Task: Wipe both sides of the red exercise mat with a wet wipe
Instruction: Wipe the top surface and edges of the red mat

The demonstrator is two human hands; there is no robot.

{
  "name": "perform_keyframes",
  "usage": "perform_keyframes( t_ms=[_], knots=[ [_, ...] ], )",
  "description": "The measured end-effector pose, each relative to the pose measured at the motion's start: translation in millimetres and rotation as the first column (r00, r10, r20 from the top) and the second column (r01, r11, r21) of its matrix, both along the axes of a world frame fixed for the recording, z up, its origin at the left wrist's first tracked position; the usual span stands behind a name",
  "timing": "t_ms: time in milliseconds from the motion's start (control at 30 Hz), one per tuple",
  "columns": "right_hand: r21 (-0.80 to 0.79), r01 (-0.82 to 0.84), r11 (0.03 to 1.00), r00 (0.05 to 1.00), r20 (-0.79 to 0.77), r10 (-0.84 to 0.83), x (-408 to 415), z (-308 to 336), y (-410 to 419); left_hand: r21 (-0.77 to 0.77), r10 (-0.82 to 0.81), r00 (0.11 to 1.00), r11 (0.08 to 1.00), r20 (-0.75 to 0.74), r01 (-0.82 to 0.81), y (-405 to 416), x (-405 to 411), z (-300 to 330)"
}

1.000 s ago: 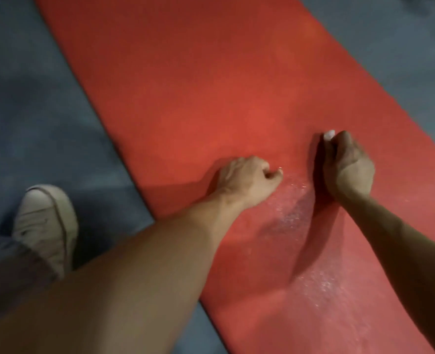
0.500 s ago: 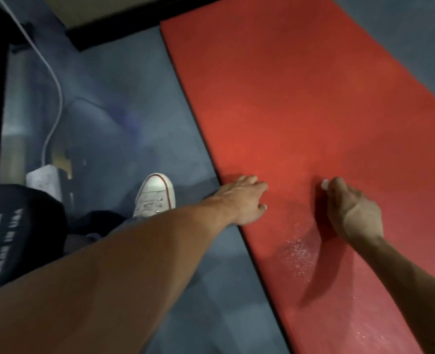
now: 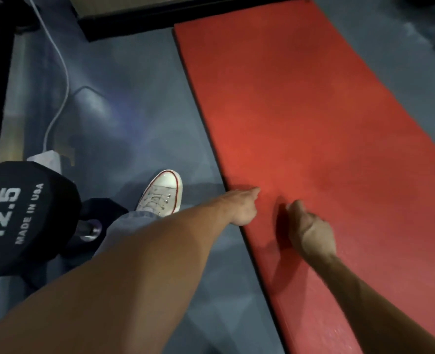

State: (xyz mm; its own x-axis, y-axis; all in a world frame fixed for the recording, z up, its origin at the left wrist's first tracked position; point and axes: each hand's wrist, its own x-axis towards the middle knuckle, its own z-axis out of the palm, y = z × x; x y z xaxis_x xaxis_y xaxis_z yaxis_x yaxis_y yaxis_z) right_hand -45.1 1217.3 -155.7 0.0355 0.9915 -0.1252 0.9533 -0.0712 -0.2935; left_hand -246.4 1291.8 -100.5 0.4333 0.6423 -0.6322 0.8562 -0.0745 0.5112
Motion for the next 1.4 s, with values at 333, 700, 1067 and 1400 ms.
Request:
perform_keyframes(
  t_ms=[333, 700, 1067, 1400],
  knots=[
    [0.029, -0.181, 0.983, 0.978, 0.11, 0.176, 23, -4, 9, -0.081, 0.14, 0.977, 0.988, 0.159, -0.128, 45, -13, -30],
    [0.142, -0.576, 0.805, 0.817, 0.142, 0.559, -5, -17, 20, -0.216, 0.309, 0.89, 0.945, 0.335, -0.247, 51, -20, -50],
    [0.23, -0.391, 0.891, 0.918, 0.029, 0.395, -39, -19, 3, -0.232, 0.363, 0.848, 0.928, 0.387, -0.291, 51, -25, -54],
    [0.275, -0.221, 0.936, 0.974, 0.017, 0.226, -28, -16, 27, -0.272, 0.472, 0.771, 0.881, 0.428, -0.388, 50, -30, -58]
  ],
)
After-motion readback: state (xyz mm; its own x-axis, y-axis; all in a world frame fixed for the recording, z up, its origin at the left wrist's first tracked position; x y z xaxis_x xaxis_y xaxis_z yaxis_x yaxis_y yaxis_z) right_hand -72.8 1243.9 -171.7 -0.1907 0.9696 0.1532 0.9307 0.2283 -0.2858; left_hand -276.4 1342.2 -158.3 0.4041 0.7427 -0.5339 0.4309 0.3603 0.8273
